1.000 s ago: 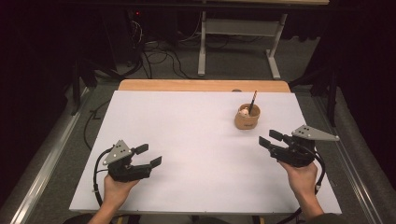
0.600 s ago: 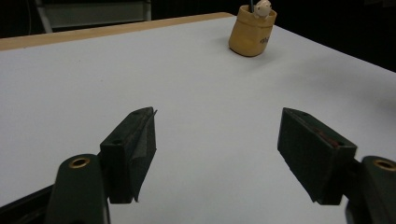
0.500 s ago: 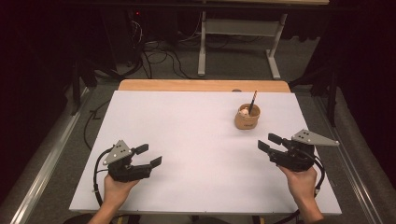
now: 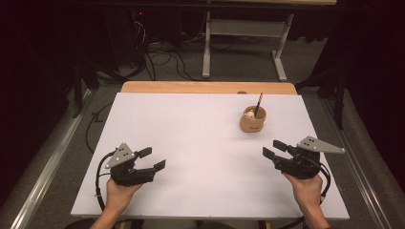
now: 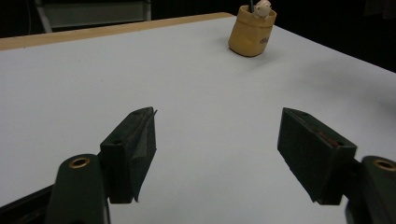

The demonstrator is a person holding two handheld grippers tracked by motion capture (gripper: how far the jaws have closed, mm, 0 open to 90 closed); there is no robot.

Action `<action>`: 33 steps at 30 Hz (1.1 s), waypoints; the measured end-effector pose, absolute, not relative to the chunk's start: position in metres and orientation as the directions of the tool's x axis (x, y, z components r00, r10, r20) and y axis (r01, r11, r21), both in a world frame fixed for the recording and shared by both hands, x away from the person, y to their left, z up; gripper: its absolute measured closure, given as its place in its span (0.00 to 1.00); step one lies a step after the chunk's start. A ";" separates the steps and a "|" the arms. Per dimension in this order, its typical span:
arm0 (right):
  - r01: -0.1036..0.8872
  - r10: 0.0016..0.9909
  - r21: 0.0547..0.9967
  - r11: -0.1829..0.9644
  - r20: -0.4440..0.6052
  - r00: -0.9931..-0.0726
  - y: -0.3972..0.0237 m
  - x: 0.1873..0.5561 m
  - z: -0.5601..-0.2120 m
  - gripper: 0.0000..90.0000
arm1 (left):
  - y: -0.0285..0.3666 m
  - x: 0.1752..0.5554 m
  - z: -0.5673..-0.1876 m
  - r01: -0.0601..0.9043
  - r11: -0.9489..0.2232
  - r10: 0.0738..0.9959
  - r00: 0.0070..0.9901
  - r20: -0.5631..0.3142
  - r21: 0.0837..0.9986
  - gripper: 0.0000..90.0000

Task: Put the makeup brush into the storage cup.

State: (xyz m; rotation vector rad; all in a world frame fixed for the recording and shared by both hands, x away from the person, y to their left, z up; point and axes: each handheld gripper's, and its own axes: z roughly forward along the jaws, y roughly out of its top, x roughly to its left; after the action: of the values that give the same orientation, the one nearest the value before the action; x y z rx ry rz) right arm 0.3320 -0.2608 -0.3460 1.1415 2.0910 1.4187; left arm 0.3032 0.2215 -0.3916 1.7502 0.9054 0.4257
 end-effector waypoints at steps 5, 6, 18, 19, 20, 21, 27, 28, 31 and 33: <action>0.419 0.784 0.893 0.165 0.139 -0.606 -0.259 0.330 -0.348 0.53 | 0.221 0.303 -0.392 0.368 -0.142 0.748 0.648 -0.143 0.919 0.32; 0.416 0.782 0.894 0.168 0.137 -0.608 -0.259 0.330 -0.349 0.53 | 0.221 0.303 -0.392 0.368 -0.142 0.748 0.648 -0.143 0.919 0.32; 0.423 0.775 0.892 0.161 0.151 -0.613 -0.256 0.327 -0.358 0.53 | 0.221 0.303 -0.392 0.368 -0.142 0.748 0.648 -0.143 0.919 0.32; 0.424 0.776 0.891 0.163 0.150 -0.613 -0.256 0.326 -0.359 0.53 | 0.221 0.303 -0.392 0.367 -0.142 0.748 0.648 -0.143 0.919 0.32; 0.426 0.776 0.890 0.161 0.153 -0.612 -0.255 0.326 -0.360 0.53 | 0.221 0.303 -0.392 0.368 -0.143 0.748 0.648 -0.143 0.919 0.32; 0.427 0.776 0.890 0.160 0.154 -0.612 -0.255 0.326 -0.360 0.53 | 0.221 0.303 -0.392 0.368 -0.143 0.748 0.648 -0.143 0.919 0.32; 0.434 0.772 0.886 0.163 0.159 -0.615 -0.253 0.325 -0.365 0.53 | 0.221 0.303 -0.392 0.368 -0.142 0.749 0.647 -0.144 0.919 0.32; 0.434 0.773 0.886 0.164 0.158 -0.615 -0.252 0.325 -0.366 0.53 | 0.221 0.303 -0.392 0.368 -0.143 0.748 0.648 -0.143 0.919 0.32; 0.436 0.772 0.885 0.165 0.158 -0.615 -0.251 0.325 -0.367 0.53 | 0.221 0.303 -0.392 0.368 -0.143 0.748 0.648 -0.143 0.919 0.32; 0.432 0.772 0.885 0.171 0.152 -0.618 -0.251 0.325 -0.368 0.53 | 0.221 0.303 -0.392 0.367 -0.143 0.748 0.648 -0.143 0.919 0.32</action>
State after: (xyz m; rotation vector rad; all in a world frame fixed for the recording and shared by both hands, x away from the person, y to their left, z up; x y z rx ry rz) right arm 0.3245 -0.2506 -0.3675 1.1463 2.1216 1.4267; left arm 0.3032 0.2213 -0.3917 1.7508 0.9052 0.4255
